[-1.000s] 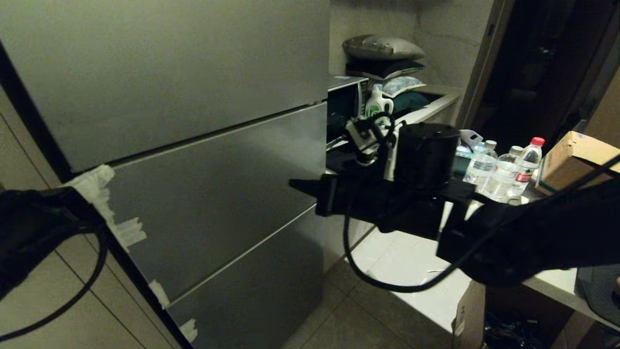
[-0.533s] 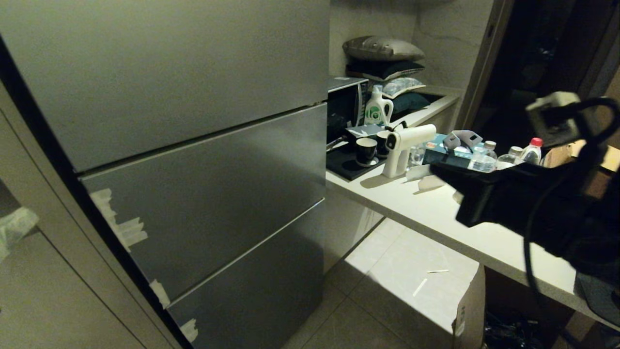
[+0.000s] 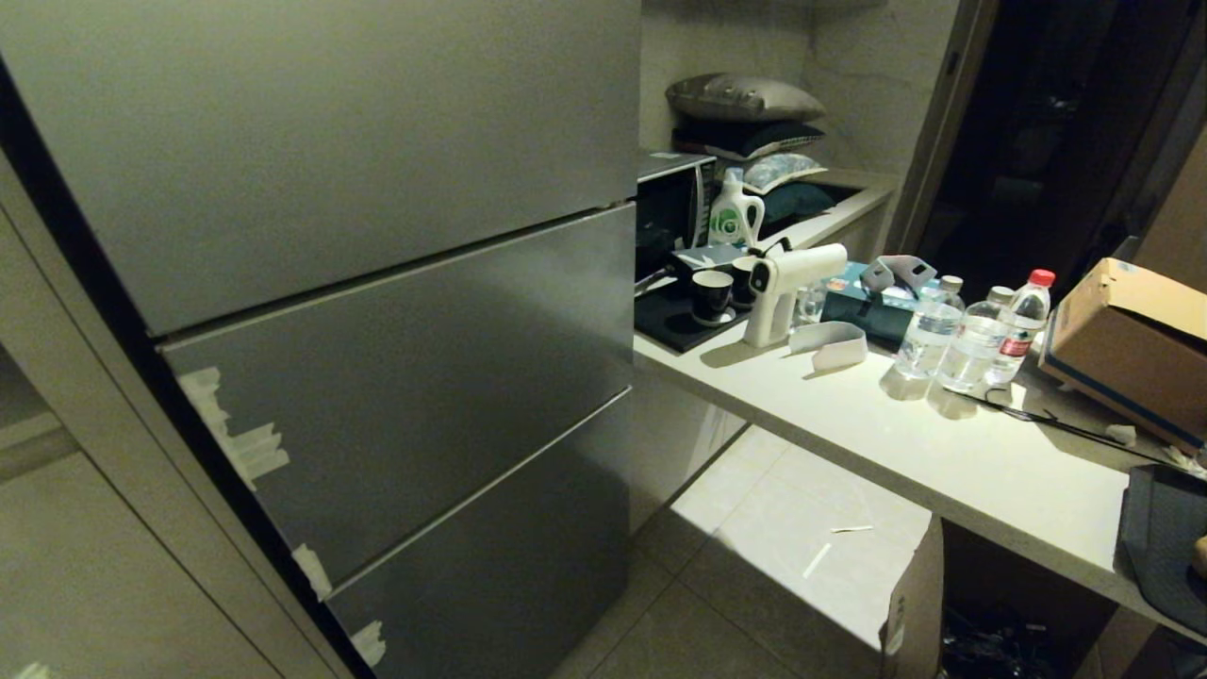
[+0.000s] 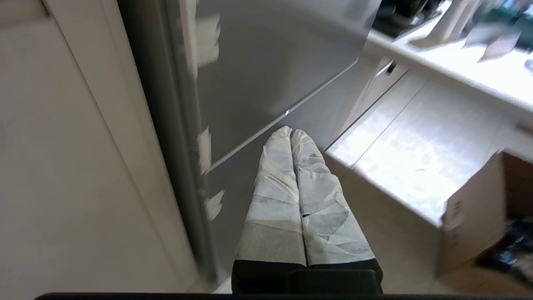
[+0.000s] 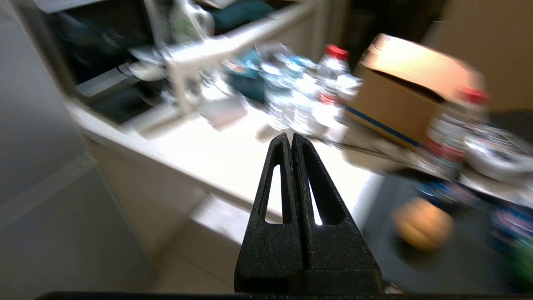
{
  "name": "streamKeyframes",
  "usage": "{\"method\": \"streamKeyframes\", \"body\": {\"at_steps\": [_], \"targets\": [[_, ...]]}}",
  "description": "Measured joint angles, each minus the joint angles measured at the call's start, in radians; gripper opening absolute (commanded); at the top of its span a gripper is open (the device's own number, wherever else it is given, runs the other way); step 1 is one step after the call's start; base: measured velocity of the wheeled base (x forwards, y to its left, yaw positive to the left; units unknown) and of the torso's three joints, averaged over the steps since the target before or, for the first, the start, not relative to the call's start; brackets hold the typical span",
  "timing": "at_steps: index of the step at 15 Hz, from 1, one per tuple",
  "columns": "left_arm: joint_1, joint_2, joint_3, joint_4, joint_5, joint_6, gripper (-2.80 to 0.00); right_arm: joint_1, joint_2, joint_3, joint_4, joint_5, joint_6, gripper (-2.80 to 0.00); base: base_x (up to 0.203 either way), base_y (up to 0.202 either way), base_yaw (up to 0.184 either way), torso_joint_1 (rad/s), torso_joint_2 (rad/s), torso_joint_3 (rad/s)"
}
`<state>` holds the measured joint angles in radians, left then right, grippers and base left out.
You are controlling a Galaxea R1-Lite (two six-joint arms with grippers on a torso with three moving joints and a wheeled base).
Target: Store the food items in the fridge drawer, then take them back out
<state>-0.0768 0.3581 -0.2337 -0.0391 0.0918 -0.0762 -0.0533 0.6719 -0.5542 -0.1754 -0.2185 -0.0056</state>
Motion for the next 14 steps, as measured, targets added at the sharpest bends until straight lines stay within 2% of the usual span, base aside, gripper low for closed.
{"method": "streamKeyframes", "body": {"at_steps": [3,4,7,8,11,14], "targets": [[-0.003,-0.05,0.128,-0.017,0.003,0.094,-2.8,-0.066,-0.228,0.206,0.149,0.12,-0.105,-2.8,0.0,0.0,0.0,0.0,0.0,0.0],[-0.004,-0.058,0.17,-0.029,-0.004,0.105,-2.8,-0.075,-0.274,0.285,0.16,0.141,-0.126,-2.8,0.0,0.0,0.0,0.0,0.0,0.0],[-0.004,-0.07,0.221,-0.04,-0.055,0.073,-2.8,-0.089,-0.356,0.502,0.111,0.202,-0.146,-2.8,0.0,0.0,0.0,0.0,0.0,0.0],[-0.002,-0.072,0.223,-0.009,-0.066,0.073,-2.8,-0.091,-0.371,0.529,0.112,0.24,-0.142,-2.8,0.0,0.0,0.0,0.0,0.0,0.0],[-0.001,-0.076,0.22,0.042,-0.089,0.087,-2.8,-0.08,-0.391,0.551,0.138,0.268,-0.141,-2.8,0.0,0.0,0.0,0.0,0.0,0.0],[-0.001,-0.078,0.229,0.008,-0.097,0.108,-2.8,0.039,-0.411,0.554,0.138,0.267,-0.118,-2.8,0.0,0.0,0.0,0.0,0.0,0.0]]}}
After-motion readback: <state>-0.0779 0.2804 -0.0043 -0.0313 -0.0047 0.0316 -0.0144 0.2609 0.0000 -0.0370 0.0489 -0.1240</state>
